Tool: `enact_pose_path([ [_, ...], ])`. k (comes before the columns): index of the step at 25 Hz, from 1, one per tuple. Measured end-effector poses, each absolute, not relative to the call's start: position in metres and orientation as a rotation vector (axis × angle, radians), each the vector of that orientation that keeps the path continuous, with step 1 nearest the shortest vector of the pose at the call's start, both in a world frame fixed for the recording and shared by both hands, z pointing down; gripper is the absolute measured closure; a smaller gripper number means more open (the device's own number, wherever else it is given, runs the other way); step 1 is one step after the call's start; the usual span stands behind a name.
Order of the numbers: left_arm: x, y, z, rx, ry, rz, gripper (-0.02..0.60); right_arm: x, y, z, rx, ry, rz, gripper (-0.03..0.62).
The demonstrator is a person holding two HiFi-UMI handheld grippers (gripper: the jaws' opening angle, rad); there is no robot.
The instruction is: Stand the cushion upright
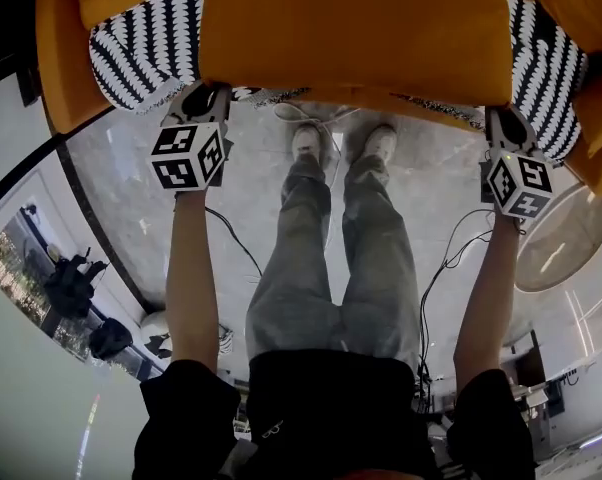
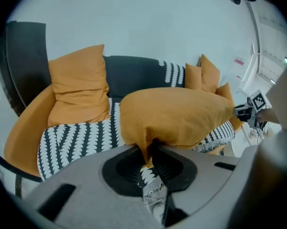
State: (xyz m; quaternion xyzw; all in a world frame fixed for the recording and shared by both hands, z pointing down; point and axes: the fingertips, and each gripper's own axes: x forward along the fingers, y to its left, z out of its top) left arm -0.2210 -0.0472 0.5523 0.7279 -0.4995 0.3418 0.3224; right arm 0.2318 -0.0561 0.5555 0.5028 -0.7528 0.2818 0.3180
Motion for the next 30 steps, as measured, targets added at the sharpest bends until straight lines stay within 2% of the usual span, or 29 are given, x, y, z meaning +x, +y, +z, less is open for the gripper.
enact_pose_path([
  [17, -0.219, -0.179, 0.494, 2.063, -1.448, 0.790, 0.529, 0.230, -0.191, 0.497, 1.503, -2.150, 0.624, 0.563],
  [24, -0.242, -0.234, 0.486, 2.108, -1.486, 0.804, 0.529, 0.204, -0.254, 0.499, 1.575, -2.233, 0.644, 0.563],
  [30, -0.210, -0.282, 0.466, 2.092, -1.490, 0.742, 0.529, 0.236, -0.295, 0.480, 1.663, -2.206, 0.685, 0.563],
])
